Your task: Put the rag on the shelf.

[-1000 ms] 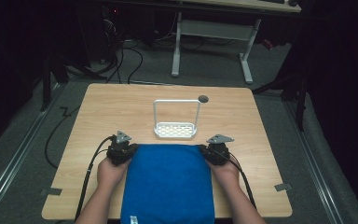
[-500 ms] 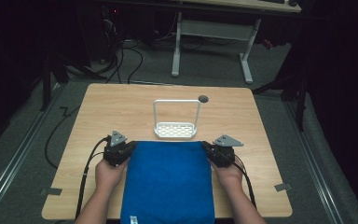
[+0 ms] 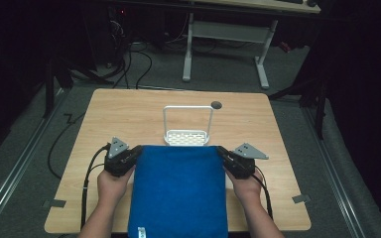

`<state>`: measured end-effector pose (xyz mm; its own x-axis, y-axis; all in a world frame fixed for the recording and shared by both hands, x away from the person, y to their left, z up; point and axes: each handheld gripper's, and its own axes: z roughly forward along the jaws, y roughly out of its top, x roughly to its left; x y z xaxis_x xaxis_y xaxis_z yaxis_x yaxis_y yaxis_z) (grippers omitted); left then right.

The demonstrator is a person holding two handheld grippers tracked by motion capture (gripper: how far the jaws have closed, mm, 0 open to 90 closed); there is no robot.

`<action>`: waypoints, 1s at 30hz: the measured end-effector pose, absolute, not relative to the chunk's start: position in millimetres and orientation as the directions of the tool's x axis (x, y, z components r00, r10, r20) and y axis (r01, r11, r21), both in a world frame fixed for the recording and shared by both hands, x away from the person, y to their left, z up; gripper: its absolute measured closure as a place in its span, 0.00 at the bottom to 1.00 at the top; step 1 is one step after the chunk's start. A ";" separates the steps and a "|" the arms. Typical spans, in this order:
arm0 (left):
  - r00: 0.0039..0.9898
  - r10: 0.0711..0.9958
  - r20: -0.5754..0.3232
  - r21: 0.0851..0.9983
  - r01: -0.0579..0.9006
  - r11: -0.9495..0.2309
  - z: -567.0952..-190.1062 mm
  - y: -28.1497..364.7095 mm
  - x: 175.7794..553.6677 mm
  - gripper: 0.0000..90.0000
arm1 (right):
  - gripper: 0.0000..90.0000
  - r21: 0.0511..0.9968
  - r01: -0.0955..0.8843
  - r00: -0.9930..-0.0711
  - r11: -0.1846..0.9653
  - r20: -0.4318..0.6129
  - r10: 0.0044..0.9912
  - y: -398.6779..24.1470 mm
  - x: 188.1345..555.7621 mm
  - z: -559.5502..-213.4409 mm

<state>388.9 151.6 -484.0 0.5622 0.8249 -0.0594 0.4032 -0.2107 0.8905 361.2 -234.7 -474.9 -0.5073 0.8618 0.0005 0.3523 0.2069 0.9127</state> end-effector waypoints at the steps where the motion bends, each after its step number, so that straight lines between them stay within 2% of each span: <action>1: 0.562 0.825 -0.061 0.895 0.397 -0.205 -482.4 152.0 387.7 0.97 | 0.96 0.915 0.348 -0.506 0.203 0.001 0.863 -234.5 359.9 -473.3; 30: 0.571 0.821 -0.013 0.968 0.213 -0.133 -434.3 150.0 356.4 0.97 | 0.96 0.973 0.170 -0.501 0.158 -0.053 0.864 -234.6 331.9 -431.3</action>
<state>356.4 150.0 -434.3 0.5713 0.8206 -0.0127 0.2132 -0.1335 0.9679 331.9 -234.6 -431.3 -0.5011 0.8637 -0.0529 0.1697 0.1581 0.9727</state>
